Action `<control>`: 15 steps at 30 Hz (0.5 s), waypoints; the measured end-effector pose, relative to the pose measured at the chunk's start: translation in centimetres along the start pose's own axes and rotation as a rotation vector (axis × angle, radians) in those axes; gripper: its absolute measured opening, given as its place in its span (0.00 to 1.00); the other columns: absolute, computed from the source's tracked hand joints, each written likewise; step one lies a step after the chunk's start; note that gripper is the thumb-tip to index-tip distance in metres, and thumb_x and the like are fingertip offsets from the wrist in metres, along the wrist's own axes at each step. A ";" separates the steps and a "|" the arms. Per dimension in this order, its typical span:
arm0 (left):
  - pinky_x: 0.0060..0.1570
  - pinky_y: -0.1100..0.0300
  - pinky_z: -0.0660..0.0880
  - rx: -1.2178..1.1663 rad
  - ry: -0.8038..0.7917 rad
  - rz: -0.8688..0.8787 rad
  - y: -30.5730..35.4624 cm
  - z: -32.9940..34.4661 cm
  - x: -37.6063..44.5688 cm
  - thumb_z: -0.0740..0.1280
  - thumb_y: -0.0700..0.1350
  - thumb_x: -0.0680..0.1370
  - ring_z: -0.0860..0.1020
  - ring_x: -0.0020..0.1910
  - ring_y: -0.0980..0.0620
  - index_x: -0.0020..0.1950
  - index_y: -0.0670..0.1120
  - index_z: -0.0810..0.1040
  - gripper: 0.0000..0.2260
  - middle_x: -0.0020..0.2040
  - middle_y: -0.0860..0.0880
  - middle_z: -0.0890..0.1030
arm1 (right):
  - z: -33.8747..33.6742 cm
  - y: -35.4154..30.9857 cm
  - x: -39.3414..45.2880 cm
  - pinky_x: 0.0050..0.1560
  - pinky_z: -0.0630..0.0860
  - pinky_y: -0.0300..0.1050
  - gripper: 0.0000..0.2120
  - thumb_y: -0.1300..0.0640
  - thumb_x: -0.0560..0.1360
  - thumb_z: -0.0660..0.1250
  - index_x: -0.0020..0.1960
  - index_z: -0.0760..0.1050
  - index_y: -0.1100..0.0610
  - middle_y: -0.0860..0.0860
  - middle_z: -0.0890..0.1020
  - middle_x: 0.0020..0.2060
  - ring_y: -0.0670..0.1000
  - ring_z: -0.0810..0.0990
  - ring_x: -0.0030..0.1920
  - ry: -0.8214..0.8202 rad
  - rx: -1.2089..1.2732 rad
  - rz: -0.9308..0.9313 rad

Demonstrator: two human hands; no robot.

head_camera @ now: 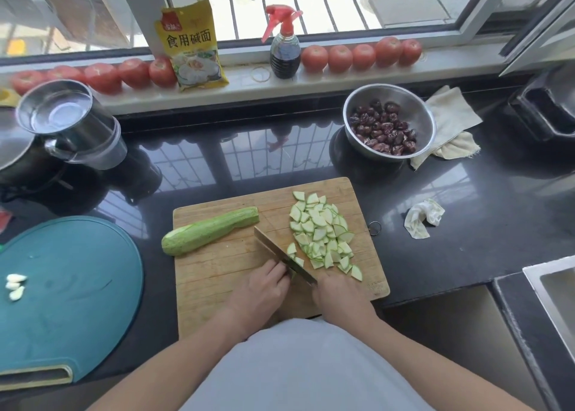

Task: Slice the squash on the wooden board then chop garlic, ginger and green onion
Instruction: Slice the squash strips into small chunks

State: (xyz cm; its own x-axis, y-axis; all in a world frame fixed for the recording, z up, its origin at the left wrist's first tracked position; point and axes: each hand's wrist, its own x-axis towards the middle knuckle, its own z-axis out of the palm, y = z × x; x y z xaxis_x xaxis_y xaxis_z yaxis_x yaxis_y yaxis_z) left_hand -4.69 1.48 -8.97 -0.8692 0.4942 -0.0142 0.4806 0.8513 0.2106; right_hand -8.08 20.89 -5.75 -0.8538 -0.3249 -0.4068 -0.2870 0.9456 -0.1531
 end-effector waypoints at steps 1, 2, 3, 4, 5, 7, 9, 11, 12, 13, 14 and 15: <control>0.38 0.57 0.79 0.006 0.004 0.004 0.0 0.0 -0.1 0.60 0.34 0.74 0.78 0.45 0.48 0.55 0.42 0.83 0.16 0.49 0.47 0.80 | 0.0 0.1 0.0 0.36 0.71 0.49 0.05 0.56 0.76 0.59 0.44 0.73 0.54 0.51 0.79 0.40 0.57 0.79 0.41 0.019 0.046 0.004; 0.37 0.58 0.78 0.014 0.003 0.007 0.0 0.1 -0.2 0.60 0.34 0.74 0.78 0.45 0.48 0.55 0.42 0.83 0.16 0.49 0.47 0.80 | -0.1 0.3 -0.4 0.36 0.70 0.48 0.05 0.56 0.76 0.59 0.45 0.73 0.54 0.51 0.78 0.41 0.56 0.79 0.41 0.032 0.092 -0.001; 0.36 0.59 0.78 0.020 0.006 0.009 0.0 0.2 -0.3 0.61 0.34 0.72 0.78 0.45 0.49 0.54 0.42 0.83 0.16 0.49 0.48 0.80 | -0.2 0.6 -0.8 0.36 0.71 0.48 0.05 0.55 0.76 0.59 0.48 0.73 0.53 0.50 0.78 0.41 0.56 0.78 0.41 0.046 0.132 -0.016; 0.35 0.60 0.78 0.027 0.008 0.010 -0.1 0.2 -0.3 0.63 0.35 0.70 0.79 0.44 0.49 0.53 0.43 0.84 0.15 0.48 0.48 0.81 | -0.3 0.9 -1.3 0.37 0.72 0.48 0.07 0.56 0.76 0.59 0.51 0.73 0.52 0.50 0.78 0.42 0.55 0.77 0.42 0.047 0.150 -0.036; 0.34 0.61 0.78 0.029 0.009 0.011 -0.1 0.2 -0.3 0.64 0.34 0.68 0.79 0.44 0.49 0.52 0.43 0.84 0.15 0.48 0.48 0.81 | -0.5 1.1 -1.7 0.39 0.74 0.50 0.09 0.56 0.76 0.58 0.52 0.74 0.52 0.50 0.78 0.43 0.55 0.77 0.42 0.036 0.136 -0.060; 0.33 0.60 0.79 0.033 0.005 0.006 -0.1 0.3 -0.2 0.65 0.34 0.66 0.80 0.44 0.49 0.51 0.42 0.84 0.16 0.48 0.48 0.82 | -0.7 1.5 -2.4 0.39 0.75 0.52 0.09 0.56 0.77 0.56 0.47 0.74 0.54 0.50 0.77 0.39 0.56 0.77 0.40 0.005 0.066 -0.077; 0.33 0.58 0.80 0.037 -0.016 0.001 -0.1 0.4 -0.3 0.64 0.33 0.67 0.80 0.46 0.48 0.52 0.42 0.84 0.17 0.49 0.47 0.82 | -0.8 1.5 -2.8 0.33 0.70 0.50 0.10 0.56 0.79 0.56 0.40 0.68 0.55 0.51 0.74 0.34 0.57 0.77 0.37 -0.009 0.014 -0.061; 0.34 0.57 0.80 0.029 -0.021 -0.012 -0.1 0.4 -0.4 0.64 0.33 0.68 0.80 0.46 0.47 0.53 0.42 0.83 0.17 0.50 0.47 0.81 | -0.9 1.3 -2.9 0.31 0.66 0.48 0.10 0.55 0.79 0.56 0.39 0.66 0.55 0.51 0.72 0.33 0.57 0.76 0.36 -0.018 -0.011 -0.056; 0.34 0.56 0.80 0.019 -0.022 -0.020 -0.1 0.5 -0.4 0.65 0.32 0.68 0.80 0.46 0.47 0.54 0.41 0.83 0.17 0.51 0.46 0.81 | -0.8 1.2 -2.9 0.31 0.65 0.48 0.10 0.55 0.79 0.56 0.39 0.65 0.54 0.51 0.70 0.32 0.57 0.74 0.35 -0.021 -0.015 -0.053; 0.35 0.56 0.80 0.007 -0.024 -0.027 -0.1 0.5 -0.3 0.67 0.32 0.67 0.80 0.46 0.47 0.54 0.41 0.83 0.17 0.51 0.46 0.81 | -0.8 1.1 -2.9 0.31 0.63 0.48 0.10 0.55 0.79 0.56 0.39 0.64 0.54 0.50 0.68 0.30 0.58 0.72 0.34 -0.025 -0.017 -0.047; 0.35 0.55 0.81 -0.003 -0.024 -0.032 0.0 0.4 -0.3 0.69 0.31 0.66 0.79 0.46 0.46 0.54 0.41 0.83 0.17 0.50 0.46 0.81 | -0.7 1.1 -2.9 0.31 0.62 0.49 0.10 0.56 0.79 0.57 0.39 0.63 0.54 0.49 0.65 0.29 0.58 0.71 0.33 -0.028 -0.022 -0.039; 0.35 0.55 0.80 -0.009 -0.024 -0.035 0.0 0.4 -0.3 0.70 0.31 0.66 0.79 0.45 0.46 0.53 0.40 0.83 0.17 0.50 0.46 0.81 | -0.5 1.2 -2.9 0.30 0.61 0.49 0.10 0.56 0.78 0.57 0.38 0.63 0.53 0.49 0.64 0.28 0.58 0.69 0.32 -0.030 -0.029 -0.034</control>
State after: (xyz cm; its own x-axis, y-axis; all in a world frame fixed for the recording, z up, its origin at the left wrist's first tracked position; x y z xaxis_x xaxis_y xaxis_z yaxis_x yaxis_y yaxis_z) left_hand -4.40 1.40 -9.35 -0.8823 0.4686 -0.0449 0.4490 0.8664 0.2186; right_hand -6.18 22.99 -4.32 -0.8299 -0.3565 -0.4291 -0.3282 0.9340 -0.1410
